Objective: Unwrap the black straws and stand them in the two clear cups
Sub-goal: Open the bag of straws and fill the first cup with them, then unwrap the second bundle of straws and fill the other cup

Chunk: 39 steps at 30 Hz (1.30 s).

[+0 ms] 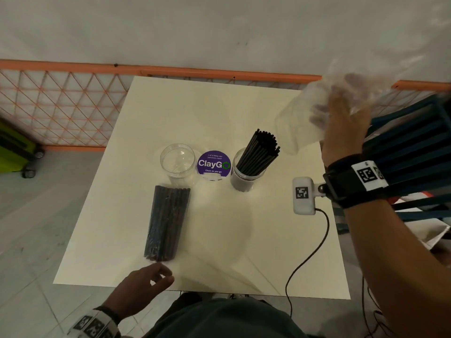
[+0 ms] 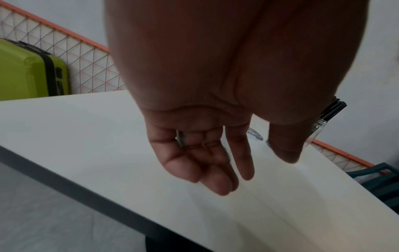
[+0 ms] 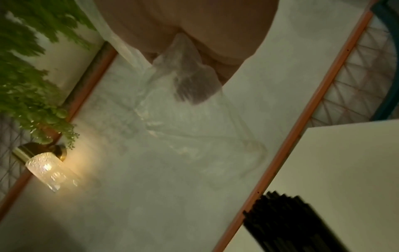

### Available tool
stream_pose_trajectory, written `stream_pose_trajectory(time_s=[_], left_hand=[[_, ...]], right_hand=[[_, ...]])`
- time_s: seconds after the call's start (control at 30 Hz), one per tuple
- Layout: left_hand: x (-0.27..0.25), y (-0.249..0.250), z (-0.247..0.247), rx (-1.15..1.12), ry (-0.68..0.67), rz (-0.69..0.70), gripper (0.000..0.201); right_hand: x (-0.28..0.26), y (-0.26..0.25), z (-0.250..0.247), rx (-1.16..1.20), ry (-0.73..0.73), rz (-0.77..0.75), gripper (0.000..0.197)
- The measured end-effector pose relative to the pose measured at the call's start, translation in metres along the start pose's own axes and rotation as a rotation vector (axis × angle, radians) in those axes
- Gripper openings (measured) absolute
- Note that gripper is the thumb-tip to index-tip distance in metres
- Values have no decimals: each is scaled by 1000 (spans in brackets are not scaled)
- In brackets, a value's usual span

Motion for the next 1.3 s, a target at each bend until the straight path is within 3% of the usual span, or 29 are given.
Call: stream_pose_trajectory(time_s=[0.1, 0.2, 0.27, 0.37, 0.5, 0.63, 0.7, 0.77, 0.87, 0.93, 1.03, 1.17, 1.23, 1.3], left_hand=[[-3, -9, 1, 17, -37, -17, 25], [-5, -19, 0, 13, -44, -33, 25], [-7, -28, 0, 2, -37, -40, 23], [-6, -44, 0, -40, 5, -45, 18], [-3, -46, -9, -41, 64, -37, 21], [1, -33, -30, -58, 183, 12, 19], [8, -28, -40, -48, 274, 35, 23], [18, -26, -48, 1, 345, 39, 34], [35, -26, -54, 80, 355, 11, 56], [45, -27, -57, 105, 322, -22, 72], [57, -32, -58, 79, 240, -83, 97], [64, -36, -53, 1, 113, -124, 114], [66, -39, -50, -35, 78, -146, 112], [69, -41, -46, -120, 28, -165, 103]], right_hand=[[-21, 7, -22, -208, -55, -79, 54], [-50, 44, -50, -568, -178, -71, 31], [-70, 81, -70, -903, -318, 52, 30], [-103, 133, -95, -1245, -559, 342, 58], [-126, 165, -106, -1416, -680, 533, 78], [-137, 170, -92, -1438, -846, 684, 104], [-139, 169, -93, -1454, -852, 732, 103], [-142, 165, -99, -1509, -831, 679, 95], [-147, 149, -107, -1559, -695, 497, 50], [-151, 137, -108, -1688, -693, 450, 32], [-156, 131, -101, -1885, -704, 466, 42], [-162, 126, -87, -1666, -538, 518, 78], [-171, 114, -73, -1560, -457, 384, 74], [-185, 103, -53, -1449, -471, 211, 58]])
Point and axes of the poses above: each hand's wrist, its own x-axis towards the middle knuckle, its own z-axis out of the palm, y = z × x, the point moved 1 cm from there along x, towards the middle knuckle
